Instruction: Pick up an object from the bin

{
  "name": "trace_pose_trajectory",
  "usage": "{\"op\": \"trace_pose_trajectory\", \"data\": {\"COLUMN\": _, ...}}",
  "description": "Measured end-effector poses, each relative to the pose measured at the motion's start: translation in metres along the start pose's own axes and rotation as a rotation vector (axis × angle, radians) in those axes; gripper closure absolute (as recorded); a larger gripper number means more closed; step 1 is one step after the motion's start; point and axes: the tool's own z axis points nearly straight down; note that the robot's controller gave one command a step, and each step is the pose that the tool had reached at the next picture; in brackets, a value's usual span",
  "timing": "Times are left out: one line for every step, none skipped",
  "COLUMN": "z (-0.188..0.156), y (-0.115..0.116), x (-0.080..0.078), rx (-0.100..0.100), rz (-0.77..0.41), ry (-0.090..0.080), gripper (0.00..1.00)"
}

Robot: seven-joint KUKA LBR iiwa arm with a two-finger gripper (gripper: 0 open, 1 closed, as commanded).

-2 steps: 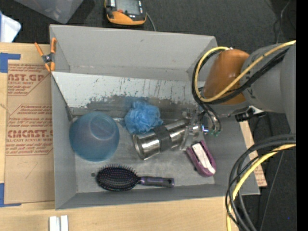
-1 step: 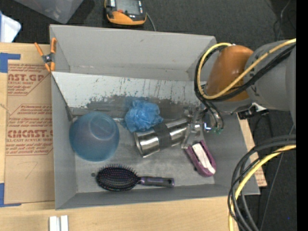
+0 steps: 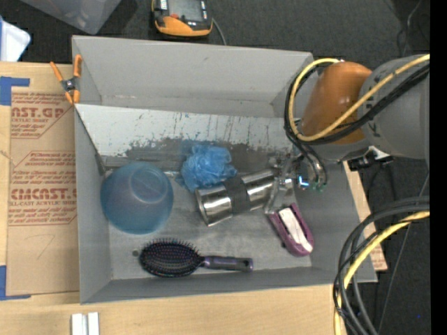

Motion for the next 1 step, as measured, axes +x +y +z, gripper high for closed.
{"op": "trace_pose_trajectory", "data": {"z": -0.0094, "y": -0.0001, "x": 0.0001, "rx": 0.0, "rz": -0.001, "ry": 0.0, "gripper": 1.0}}
